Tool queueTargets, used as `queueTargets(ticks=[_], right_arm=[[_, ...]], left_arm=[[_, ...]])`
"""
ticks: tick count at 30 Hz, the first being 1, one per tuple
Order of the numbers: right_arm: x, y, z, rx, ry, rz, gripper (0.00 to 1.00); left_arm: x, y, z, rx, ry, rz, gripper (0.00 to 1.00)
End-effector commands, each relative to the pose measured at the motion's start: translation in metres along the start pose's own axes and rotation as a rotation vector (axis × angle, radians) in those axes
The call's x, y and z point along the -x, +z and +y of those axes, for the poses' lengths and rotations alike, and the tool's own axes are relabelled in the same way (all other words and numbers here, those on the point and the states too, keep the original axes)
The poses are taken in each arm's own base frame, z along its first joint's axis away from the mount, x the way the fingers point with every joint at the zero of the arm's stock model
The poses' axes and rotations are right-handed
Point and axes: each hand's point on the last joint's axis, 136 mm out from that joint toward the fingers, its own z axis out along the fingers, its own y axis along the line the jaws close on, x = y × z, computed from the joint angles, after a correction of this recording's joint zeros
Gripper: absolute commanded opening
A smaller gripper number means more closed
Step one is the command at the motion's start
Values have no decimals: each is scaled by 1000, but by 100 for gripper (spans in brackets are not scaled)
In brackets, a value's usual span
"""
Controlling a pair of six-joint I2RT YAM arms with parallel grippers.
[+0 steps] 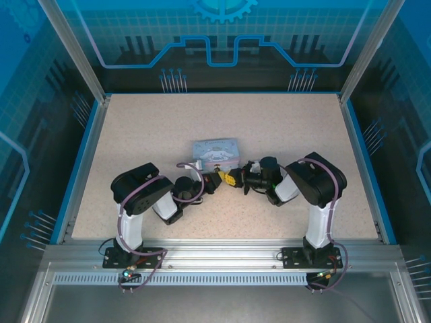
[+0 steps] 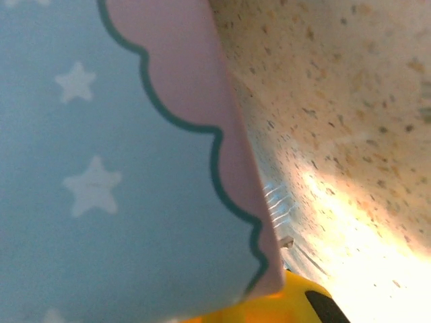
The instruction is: Unlock the padlock with the key
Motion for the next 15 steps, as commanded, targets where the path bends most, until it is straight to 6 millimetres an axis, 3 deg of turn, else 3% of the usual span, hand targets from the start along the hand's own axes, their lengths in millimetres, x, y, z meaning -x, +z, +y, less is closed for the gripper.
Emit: queueTargets(ticks=[1,2,4,7,12,15], right_arm=[[-15,8,17,-12,-23,28,0],[-14,7,13,-29,-37,22,0],[-14,5,10,-55,-80,10,0],[-14,5,3,-90,-127,6,0],[-12,4,-13,-143,-168,3,0],[-12,-1,-21,-177,-198,-12,27]], left_arm=[[-73,-15,13,16,-9,293,11],[-72,-15,13,19,-25,289,17],[-69,-14,10,17,-58,280,40],[-64,-14,7,20,-109,263,58],[-56,-17,-1,11,-166,239,73],[-48,-23,-9,-3,-188,215,76]])
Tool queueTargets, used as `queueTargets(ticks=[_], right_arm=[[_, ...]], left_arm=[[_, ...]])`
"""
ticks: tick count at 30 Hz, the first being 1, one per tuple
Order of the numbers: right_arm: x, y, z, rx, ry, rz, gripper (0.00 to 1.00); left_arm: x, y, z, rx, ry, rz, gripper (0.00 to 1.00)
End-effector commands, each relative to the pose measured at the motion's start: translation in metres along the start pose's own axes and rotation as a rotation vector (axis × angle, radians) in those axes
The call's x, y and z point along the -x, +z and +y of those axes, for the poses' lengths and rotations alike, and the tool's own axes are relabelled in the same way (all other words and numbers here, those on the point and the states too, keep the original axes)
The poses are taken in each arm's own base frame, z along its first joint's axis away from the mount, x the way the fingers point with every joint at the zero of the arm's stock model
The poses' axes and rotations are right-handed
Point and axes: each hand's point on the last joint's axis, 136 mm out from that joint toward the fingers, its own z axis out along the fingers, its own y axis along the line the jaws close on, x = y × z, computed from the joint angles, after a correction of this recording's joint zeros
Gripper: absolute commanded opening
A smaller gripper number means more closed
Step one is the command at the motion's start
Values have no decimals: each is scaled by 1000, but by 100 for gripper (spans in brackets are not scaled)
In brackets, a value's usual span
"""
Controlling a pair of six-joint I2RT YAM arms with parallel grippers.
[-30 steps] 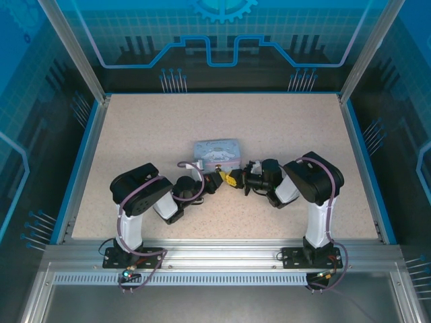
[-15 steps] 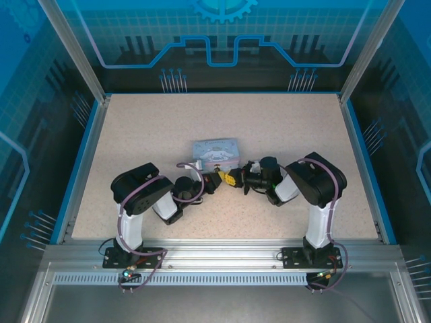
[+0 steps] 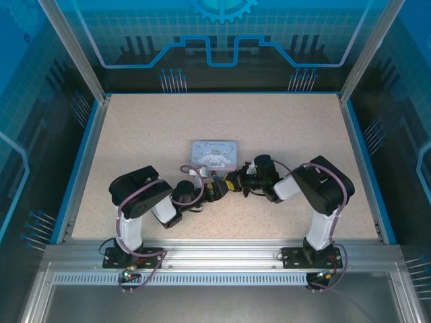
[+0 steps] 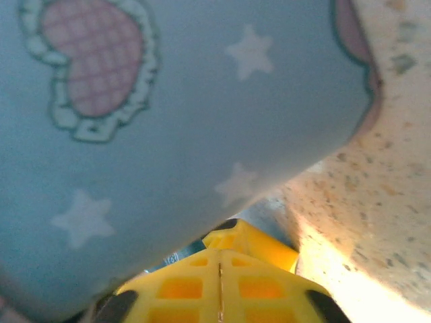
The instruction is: Unlock the padlock with the key
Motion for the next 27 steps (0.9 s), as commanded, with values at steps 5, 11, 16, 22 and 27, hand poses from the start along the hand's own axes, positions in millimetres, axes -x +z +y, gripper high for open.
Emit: queueTargets(ticks=[5,11,16,22,27], right_arm=[[-13,-15,-10,-101,-161,-10,52],[-24,-39,-11,-212,-331,-6,53],[-23,-54,2,-336,-626,-14,53],[-23,-49,13,-381,-831,19,53],[-20,-37,9,-451,-912,44,55]], left_arm=[[4,-24,-7,4,-92,-4,79],[19,-41,-6,4,-158,-47,81],[37,-50,-8,17,-206,-70,82],[67,-55,-35,158,-91,-15,86],[117,-77,-64,347,52,-15,91]])
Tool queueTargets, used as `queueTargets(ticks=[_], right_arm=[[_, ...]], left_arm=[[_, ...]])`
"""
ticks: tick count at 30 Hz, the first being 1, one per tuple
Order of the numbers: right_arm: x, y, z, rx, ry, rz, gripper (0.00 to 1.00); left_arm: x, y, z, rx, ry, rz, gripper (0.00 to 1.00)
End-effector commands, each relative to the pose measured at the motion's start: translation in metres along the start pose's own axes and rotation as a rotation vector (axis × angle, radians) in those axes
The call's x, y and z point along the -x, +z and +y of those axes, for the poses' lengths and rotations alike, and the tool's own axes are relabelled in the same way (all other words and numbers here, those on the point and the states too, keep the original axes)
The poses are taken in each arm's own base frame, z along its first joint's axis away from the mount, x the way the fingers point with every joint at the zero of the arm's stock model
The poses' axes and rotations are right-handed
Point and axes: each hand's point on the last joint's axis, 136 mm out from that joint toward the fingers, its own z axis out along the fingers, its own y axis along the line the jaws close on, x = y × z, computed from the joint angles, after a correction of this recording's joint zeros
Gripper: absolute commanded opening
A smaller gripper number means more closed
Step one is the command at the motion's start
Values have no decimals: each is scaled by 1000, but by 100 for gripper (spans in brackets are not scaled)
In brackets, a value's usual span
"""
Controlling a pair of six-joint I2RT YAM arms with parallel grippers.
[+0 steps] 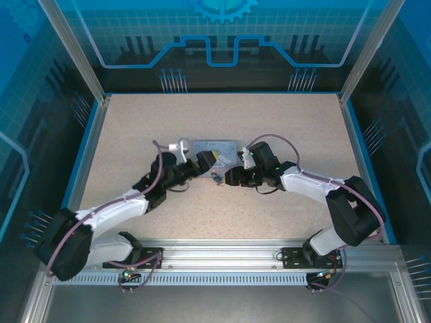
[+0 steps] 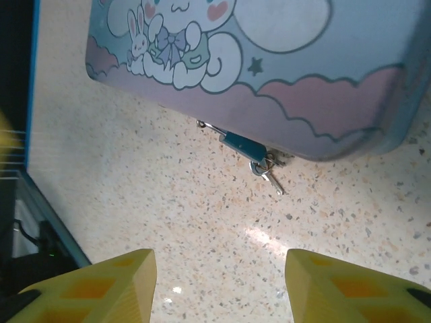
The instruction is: Unlock the padlock with the key
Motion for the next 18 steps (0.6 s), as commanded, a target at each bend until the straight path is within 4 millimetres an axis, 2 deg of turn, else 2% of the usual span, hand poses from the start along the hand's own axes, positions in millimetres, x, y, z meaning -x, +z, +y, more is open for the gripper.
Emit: queueTargets(ticks=[1,5,9,13,18], right_arm=[[-8,11,-8,-78,-114,63,55],[2,26,-6,-83,-138,74,55],[10,43,-6,-106,-164,76,55],[19,56,-6,-104,-178,57,55],[24,73,-2,-56,-166,66,55]], left_arm=[[11,-19,33,265,82,86,91],[38,-12,41,331,57,107,92],[51,6,54,353,32,117,92],[56,20,76,398,4,137,92],[51,32,98,418,-34,160,92]])
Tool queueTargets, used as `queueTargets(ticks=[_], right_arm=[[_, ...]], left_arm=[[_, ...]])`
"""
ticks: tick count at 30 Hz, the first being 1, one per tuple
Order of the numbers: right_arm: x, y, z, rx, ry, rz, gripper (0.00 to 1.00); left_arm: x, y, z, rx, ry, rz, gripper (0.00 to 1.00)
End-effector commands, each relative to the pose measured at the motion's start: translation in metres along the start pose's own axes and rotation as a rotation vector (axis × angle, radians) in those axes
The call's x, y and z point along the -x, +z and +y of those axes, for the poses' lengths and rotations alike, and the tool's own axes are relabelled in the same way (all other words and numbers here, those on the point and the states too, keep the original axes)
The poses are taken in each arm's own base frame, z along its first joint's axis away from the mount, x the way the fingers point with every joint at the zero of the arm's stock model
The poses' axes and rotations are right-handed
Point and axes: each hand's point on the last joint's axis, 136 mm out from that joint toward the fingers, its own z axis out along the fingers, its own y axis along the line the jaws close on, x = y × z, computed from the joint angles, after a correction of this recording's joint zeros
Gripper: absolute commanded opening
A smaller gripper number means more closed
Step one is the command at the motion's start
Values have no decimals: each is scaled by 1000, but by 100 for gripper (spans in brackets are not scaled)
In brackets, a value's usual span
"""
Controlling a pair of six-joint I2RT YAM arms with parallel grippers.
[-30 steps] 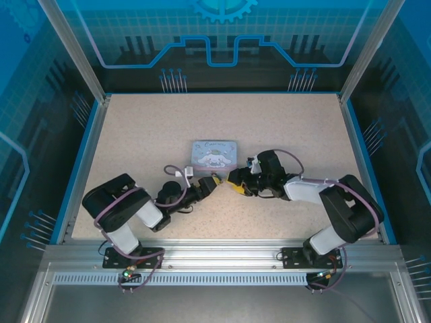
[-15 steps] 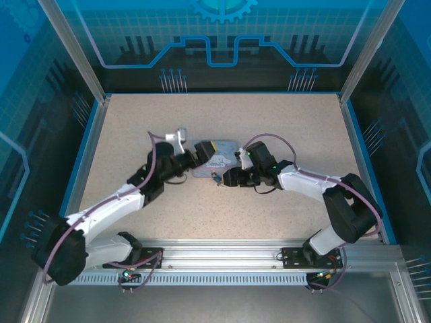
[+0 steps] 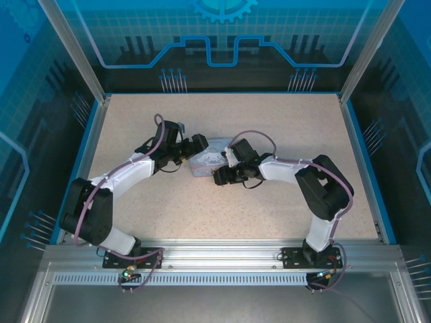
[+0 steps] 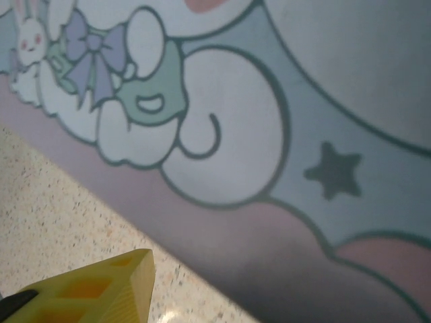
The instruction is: Unlock the padlock with the key
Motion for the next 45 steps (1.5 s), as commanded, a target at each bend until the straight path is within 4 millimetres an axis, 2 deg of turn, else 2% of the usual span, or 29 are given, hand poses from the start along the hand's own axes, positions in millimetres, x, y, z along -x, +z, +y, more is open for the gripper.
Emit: queueTargets(ticks=[1,4,9,16,18,23,24,25,29,33,37,43,45], right_arm=[[14,9,10,48,-21,-27,53],[20,9,9,99,29,-44,45],[19,7,-7,141,115,-57,27],[16,-2,-24,185,183,-72,14],[17,-3,-25,195,188,-73,16],[20,-11,-23,204,197,-101,31],[11,-10,-26,200,213,-92,34],[10,-11,-25,205,221,-99,37],[11,-13,-19,235,227,-136,43],[14,-1,-9,249,197,-131,43],[17,9,-10,248,202,-129,43],[10,2,-22,240,253,-151,43],[7,-1,-24,240,257,-157,43]], left_arm=[[6,2,-7,-27,14,11,92],[5,7,-2,-20,5,15,92],[2,12,2,-20,-5,21,92],[1,9,1,-27,1,21,92],[0,8,0,-32,1,24,92],[-6,-1,-3,-62,4,28,92],[-9,-4,-6,-79,12,28,92],[-12,-7,-7,-85,16,29,92],[-31,-18,-8,-115,52,36,91],[-55,-22,-9,-165,77,56,91],[-81,-15,-10,-228,126,87,91],[-112,12,8,-238,185,111,88],[-115,22,12,-246,201,93,84]])
